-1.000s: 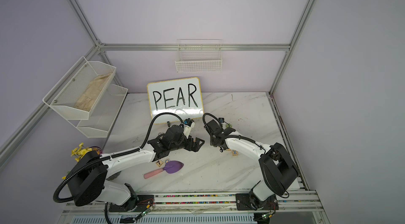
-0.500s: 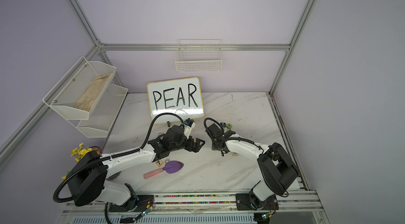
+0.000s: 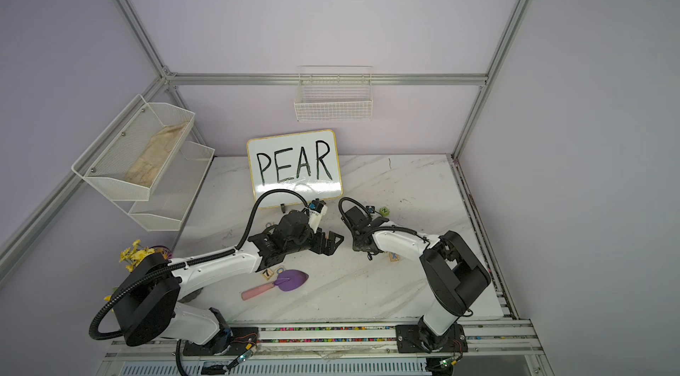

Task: Spell the uppercase word “pear” with letter blocks
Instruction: Pick up the letter block from the center of the board.

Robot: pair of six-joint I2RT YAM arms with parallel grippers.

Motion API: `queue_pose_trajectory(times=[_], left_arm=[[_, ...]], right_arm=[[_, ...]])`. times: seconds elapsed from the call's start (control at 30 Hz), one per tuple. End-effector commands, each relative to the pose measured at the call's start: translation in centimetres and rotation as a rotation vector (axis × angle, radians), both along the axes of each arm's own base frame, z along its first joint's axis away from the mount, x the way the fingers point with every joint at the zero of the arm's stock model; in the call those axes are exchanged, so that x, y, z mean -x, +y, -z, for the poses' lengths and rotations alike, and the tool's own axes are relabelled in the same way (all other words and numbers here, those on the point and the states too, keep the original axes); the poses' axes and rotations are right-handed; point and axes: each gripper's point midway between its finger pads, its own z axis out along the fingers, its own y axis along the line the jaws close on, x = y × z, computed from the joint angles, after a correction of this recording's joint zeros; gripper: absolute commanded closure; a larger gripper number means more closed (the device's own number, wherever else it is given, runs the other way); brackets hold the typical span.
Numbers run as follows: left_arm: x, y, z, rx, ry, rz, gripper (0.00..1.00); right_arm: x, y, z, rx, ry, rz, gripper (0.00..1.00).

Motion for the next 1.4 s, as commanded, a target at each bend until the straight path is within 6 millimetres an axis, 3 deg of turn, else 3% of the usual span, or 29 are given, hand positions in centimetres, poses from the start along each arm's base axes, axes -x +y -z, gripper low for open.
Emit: queue_pose_trajectory(times=[0.0, 1.37], left_arm=[[-0.9, -0.9, -4.0, 0.053, -0.086, 0.003, 0.0], [-1.4, -1.2, -3.3, 0.027, -0.067, -0.002, 0.0]], right_arm=[[-0.6, 0.1, -0.2, 0.006, -0.007, 0.002, 0.43], [-1.4, -1.0, 1.5, 0.013, 0.003, -0.005, 0.52]])
